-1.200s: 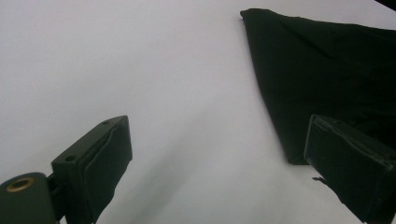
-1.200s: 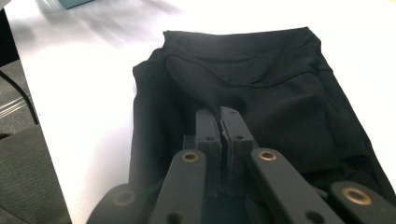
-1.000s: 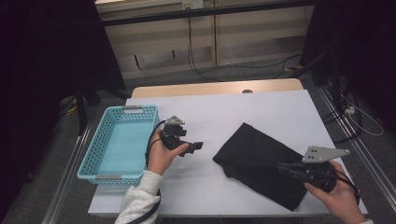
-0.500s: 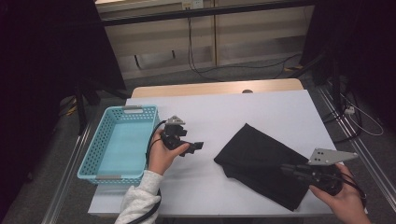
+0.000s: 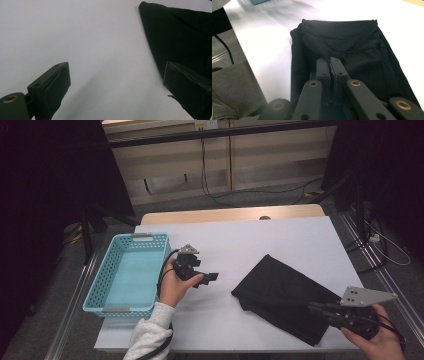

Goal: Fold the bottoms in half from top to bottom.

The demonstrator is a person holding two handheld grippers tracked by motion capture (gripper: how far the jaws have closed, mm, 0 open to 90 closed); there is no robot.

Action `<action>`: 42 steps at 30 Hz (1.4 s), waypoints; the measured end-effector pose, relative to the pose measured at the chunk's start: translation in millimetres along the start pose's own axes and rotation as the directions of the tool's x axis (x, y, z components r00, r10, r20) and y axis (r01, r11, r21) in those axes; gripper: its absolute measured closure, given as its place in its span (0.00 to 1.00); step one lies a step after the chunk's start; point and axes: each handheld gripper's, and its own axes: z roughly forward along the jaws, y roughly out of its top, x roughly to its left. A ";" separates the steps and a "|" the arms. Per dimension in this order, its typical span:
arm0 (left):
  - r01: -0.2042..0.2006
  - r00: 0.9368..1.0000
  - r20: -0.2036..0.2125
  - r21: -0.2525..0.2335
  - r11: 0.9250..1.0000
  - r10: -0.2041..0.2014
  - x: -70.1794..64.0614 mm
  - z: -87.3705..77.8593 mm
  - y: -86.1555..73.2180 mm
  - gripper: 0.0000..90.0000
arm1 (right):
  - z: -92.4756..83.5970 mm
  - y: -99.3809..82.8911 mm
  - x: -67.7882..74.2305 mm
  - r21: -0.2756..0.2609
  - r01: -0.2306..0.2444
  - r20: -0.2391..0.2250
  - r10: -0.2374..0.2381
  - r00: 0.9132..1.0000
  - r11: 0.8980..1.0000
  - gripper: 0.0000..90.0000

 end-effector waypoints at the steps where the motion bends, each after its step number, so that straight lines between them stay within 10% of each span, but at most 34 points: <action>1: 0.000 1.000 -0.002 0.001 1.000 0.000 0.1 0.2 -0.2 0.08 | -1.5 -0.4 0.4 -0.005 -0.001 -0.002 0.001 1.000 1.000 0.95; 8: 0.000 1.000 -0.003 0.001 1.000 0.000 -0.1 0.1 0.0 0.08 | -4.4 0.5 0.5 -0.054 -0.004 0.027 0.006 1.000 0.999 0.77; 23: -0.006 1.000 -0.003 0.006 1.000 0.006 -2.2 3.4 0.2 0.08 | 44.8 -2.0 -53.2 0.103 -0.107 0.199 0.085 0.976 0.989 0.77; 42: -0.011 1.000 -0.003 0.002 1.000 0.011 -2.7 3.2 1.2 0.08 | 74.8 -6.6 -70.0 0.211 -0.178 0.176 0.141 0.974 0.961 0.94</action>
